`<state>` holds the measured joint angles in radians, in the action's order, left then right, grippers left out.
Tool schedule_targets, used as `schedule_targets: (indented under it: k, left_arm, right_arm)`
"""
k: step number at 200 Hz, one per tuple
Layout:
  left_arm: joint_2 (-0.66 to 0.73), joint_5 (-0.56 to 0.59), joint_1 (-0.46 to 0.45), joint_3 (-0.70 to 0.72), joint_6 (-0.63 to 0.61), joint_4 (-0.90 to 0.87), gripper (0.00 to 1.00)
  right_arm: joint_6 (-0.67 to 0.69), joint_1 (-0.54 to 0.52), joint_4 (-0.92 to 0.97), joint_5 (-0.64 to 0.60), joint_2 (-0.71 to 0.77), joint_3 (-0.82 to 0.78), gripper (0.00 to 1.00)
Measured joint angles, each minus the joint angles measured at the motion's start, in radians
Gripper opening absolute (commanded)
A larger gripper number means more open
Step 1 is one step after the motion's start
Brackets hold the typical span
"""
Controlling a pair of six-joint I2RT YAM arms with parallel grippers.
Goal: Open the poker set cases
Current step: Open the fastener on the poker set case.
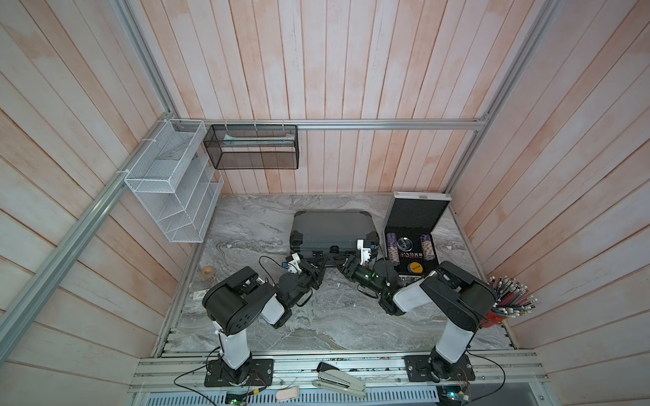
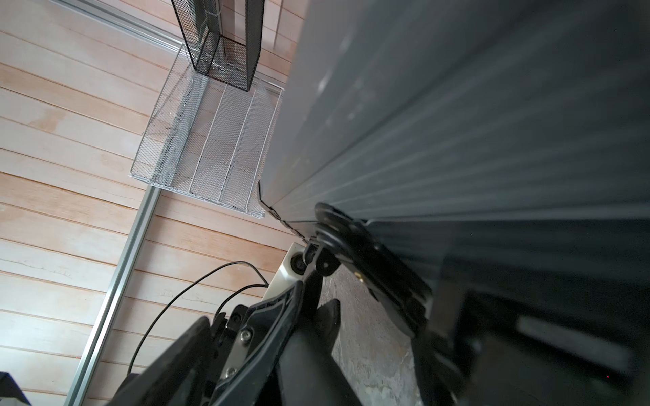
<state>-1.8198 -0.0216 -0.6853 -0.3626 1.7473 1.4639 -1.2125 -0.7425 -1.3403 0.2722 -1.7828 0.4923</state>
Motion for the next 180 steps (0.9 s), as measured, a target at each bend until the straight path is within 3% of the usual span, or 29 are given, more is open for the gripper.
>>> schedule_targets:
  k: [102, 180]
  left_arm:
    - [-0.029, -0.005, 0.01, 0.001, 0.052, 0.052, 0.0]
    - [-0.037, -0.043, 0.017, 0.018, 0.067, 0.006, 0.0]
  right_arm:
    - [-0.037, -0.007, 0.034, 0.069, 0.084, -0.008, 0.88]
    - [0.03, -0.021, 0.145, 0.064, 0.109, -0.039, 0.95]
